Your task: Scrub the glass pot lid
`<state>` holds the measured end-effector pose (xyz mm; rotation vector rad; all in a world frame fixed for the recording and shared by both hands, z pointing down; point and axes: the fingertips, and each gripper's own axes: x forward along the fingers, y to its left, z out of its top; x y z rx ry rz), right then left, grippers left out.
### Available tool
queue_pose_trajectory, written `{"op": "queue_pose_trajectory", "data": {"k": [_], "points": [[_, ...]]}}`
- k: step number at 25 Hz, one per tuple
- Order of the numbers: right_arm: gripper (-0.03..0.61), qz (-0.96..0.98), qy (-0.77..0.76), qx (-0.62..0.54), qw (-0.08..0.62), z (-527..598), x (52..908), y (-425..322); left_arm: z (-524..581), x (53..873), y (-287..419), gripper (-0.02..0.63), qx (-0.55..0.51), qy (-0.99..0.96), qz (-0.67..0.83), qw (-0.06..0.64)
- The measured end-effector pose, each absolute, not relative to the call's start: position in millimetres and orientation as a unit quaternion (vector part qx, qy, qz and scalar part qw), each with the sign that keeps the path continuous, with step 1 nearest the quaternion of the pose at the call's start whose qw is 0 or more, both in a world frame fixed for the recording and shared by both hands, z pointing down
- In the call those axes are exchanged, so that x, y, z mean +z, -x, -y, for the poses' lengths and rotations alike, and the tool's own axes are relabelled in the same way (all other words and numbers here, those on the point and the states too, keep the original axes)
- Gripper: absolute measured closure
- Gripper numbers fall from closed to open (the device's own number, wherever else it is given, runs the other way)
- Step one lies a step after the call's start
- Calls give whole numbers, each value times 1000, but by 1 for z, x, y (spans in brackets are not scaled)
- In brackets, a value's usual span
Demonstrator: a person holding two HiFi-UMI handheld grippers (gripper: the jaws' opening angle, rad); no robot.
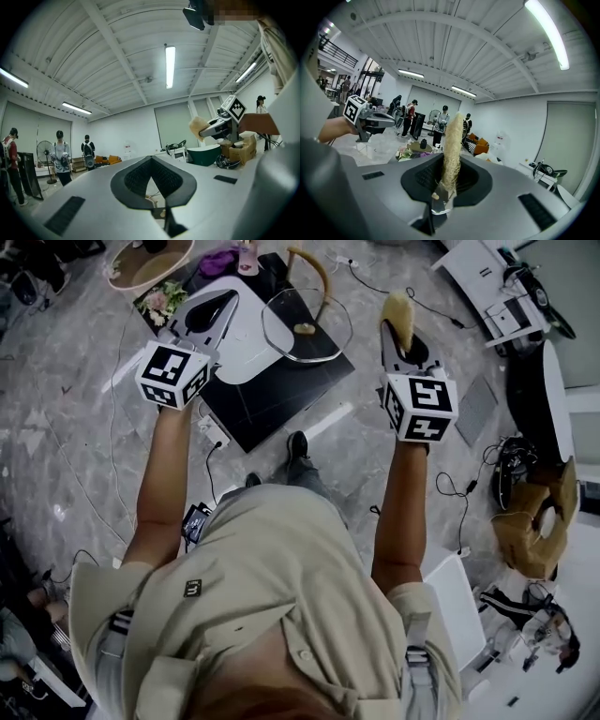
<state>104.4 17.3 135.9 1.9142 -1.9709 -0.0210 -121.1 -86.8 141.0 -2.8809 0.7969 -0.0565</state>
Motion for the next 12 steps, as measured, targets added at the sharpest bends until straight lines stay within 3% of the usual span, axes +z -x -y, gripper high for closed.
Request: {"op": "queue_pose_trajectory", "data": {"k": [12], "points": [[526, 743, -639, 5, 197, 73, 155, -150, 141, 161, 87, 601, -49, 947, -312, 60]]}}
